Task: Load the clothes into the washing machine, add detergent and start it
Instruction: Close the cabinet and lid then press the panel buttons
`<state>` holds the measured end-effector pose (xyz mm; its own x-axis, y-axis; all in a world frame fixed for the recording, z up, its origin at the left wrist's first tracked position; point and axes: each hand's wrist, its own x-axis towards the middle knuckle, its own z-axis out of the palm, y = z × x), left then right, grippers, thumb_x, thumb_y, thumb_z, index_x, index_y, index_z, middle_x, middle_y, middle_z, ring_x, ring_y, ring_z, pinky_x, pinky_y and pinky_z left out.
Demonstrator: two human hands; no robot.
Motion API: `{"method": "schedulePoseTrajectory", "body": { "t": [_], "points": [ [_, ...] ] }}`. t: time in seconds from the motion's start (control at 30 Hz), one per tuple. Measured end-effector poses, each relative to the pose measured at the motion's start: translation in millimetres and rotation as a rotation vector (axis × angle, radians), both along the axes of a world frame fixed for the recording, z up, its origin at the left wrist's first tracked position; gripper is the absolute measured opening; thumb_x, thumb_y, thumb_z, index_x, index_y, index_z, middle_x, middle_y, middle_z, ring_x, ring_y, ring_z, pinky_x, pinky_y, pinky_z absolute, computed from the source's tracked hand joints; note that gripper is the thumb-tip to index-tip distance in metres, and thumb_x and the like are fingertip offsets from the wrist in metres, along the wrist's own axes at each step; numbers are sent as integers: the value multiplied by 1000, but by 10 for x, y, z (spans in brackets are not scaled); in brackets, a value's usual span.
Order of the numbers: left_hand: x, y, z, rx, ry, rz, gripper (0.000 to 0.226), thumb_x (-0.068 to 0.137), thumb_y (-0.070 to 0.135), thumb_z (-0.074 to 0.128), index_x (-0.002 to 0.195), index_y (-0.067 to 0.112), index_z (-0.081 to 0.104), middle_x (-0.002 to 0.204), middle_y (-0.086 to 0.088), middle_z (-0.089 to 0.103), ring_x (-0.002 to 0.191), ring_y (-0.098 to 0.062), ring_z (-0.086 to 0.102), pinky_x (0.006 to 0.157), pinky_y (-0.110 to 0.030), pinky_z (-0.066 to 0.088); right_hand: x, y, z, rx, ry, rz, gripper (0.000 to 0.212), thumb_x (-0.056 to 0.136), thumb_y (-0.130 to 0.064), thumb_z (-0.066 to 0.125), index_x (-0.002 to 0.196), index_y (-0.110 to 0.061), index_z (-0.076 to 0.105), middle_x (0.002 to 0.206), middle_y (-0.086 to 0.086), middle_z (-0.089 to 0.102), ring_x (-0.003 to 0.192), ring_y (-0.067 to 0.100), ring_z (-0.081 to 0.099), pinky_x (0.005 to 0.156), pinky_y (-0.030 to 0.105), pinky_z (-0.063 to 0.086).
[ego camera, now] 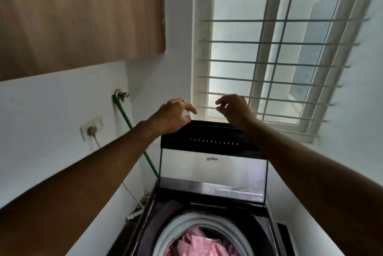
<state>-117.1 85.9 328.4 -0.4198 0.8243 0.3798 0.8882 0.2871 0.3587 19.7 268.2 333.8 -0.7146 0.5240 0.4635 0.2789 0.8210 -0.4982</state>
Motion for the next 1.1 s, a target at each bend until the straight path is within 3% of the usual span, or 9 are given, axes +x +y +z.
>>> {"method": "schedulePoseTrajectory", "body": {
  "t": [0.1,0.27,0.4,0.57,0.77,0.9,1.0,1.1],
  "points": [
    [-65,377,-188,-38,-50,-8,24,90,25,66,112,36,68,127,5,58,113,-17,56,102,-38,46,-20,332,-228,-15,-40,-26,20,87,-10,68,106,-7,75,106,10,73,102,25,66,87,26,45],
    [-103,902,-453,-116,-85,-26,25,91,23,65,115,29,69,126,1,58,116,-17,55,104,-38,45,-105,747,-597,-24,-135,-12,28,88,-13,72,114,-4,72,114,12,71,104,26,66,89,26,46],
    [-180,1217,-616,-155,-100,-17,25,92,22,65,116,27,69,128,1,57,119,-18,54,106,-36,44,-230,998,-802,-26,-218,7,33,91,-18,68,122,-7,67,127,14,63,118,29,60,102,41,47],
    [-355,1484,-756,-135,-54,24,33,91,23,64,123,27,66,138,2,53,127,-20,50,110,-42,40,-386,1170,-904,37,-313,16,42,95,-18,62,135,-6,58,138,15,56,129,30,52,109,36,39],
    [-555,1639,-890,-256,80,116,55,96,35,56,149,29,41,157,4,36,142,-22,35,114,-44,25,-517,1255,-1021,57,-373,-34,36,100,-19,53,130,-2,58,133,19,58,125,36,54,102,45,46],
    [-646,1686,-964,-398,45,116,59,103,44,40,157,33,18,159,-1,34,146,-22,31,116,-49,16,-544,1235,-1155,34,-405,-80,33,104,-21,38,122,-5,61,127,19,63,116,39,59,96,43,47],
    [-667,1694,-1004,-393,65,136,50,104,46,34,153,35,33,152,-1,45,141,-23,38,113,-51,19,-564,1237,-1170,38,-406,-106,33,104,-28,40,113,-8,66,122,19,65,113,38,60,92,41,48],
    [-689,1689,-969,-290,99,150,36,102,43,45,134,36,58,136,2,59,129,-22,50,106,-47,26,-606,1204,-1096,79,-457,-107,46,101,-49,42,110,-14,69,118,14,64,112,35,59,91,40,48]
  ]
}}
